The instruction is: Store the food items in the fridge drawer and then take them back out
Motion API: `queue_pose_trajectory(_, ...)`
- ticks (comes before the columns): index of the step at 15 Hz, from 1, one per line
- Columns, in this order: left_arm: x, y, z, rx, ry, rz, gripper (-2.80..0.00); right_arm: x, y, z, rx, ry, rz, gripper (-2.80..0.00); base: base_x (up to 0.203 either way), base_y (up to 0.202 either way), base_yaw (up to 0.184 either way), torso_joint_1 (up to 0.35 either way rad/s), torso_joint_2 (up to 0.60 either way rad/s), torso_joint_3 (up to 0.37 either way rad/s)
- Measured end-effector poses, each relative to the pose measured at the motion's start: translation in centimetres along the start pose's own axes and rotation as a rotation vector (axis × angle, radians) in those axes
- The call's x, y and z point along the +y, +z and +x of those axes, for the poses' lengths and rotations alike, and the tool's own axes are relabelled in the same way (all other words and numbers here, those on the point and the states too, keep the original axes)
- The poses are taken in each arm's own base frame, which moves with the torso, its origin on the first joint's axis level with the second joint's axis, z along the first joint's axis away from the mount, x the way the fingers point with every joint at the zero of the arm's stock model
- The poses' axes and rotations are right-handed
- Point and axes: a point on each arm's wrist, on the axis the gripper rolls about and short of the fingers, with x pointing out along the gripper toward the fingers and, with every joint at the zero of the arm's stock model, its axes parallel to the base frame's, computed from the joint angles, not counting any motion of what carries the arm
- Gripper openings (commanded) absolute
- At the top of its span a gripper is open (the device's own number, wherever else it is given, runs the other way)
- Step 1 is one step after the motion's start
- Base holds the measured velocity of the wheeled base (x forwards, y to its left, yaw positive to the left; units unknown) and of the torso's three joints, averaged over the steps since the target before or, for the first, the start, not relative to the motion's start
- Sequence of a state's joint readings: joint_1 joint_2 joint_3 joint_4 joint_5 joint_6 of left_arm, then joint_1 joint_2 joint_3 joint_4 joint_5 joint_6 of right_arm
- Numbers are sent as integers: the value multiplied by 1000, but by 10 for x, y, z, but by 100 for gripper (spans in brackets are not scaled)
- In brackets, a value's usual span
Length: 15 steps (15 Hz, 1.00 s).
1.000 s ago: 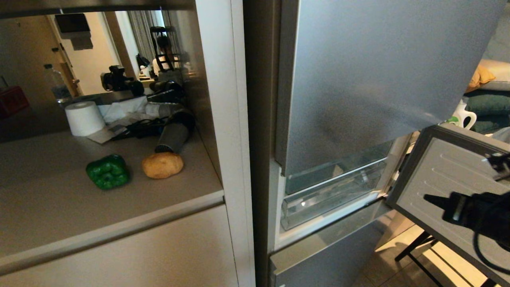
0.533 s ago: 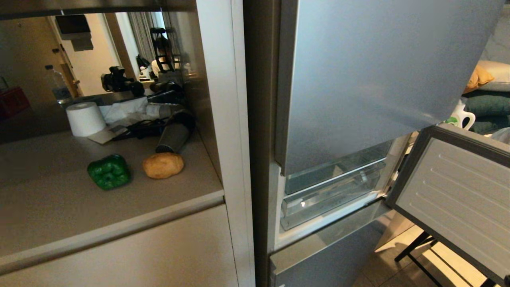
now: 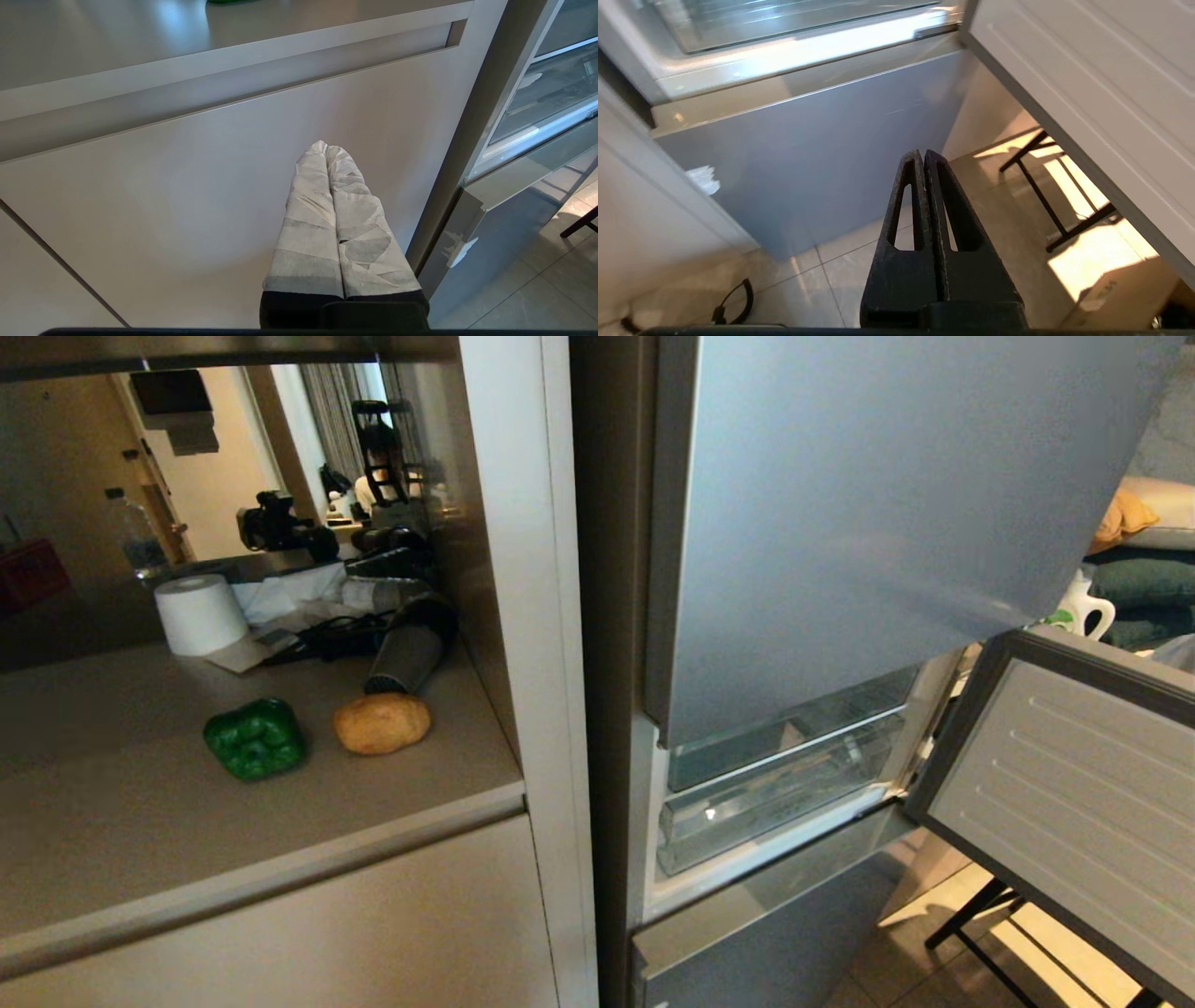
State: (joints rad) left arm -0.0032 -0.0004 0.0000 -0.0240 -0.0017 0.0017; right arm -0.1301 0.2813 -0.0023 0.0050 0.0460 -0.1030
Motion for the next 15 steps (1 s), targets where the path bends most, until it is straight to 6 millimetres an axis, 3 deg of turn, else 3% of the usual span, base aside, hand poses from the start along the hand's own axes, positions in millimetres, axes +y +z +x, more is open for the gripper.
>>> queue_pose_trajectory(9,0,0,0,0,0,0,-280,0,-1,-2,-23,77,-24,-280,0,0,0,0,0,0)
queue_pose_trajectory(15,0,0,0,0,0,0,-280,-1,-8,-17,-232,79,12,-280,0,0,0,0,0,0)
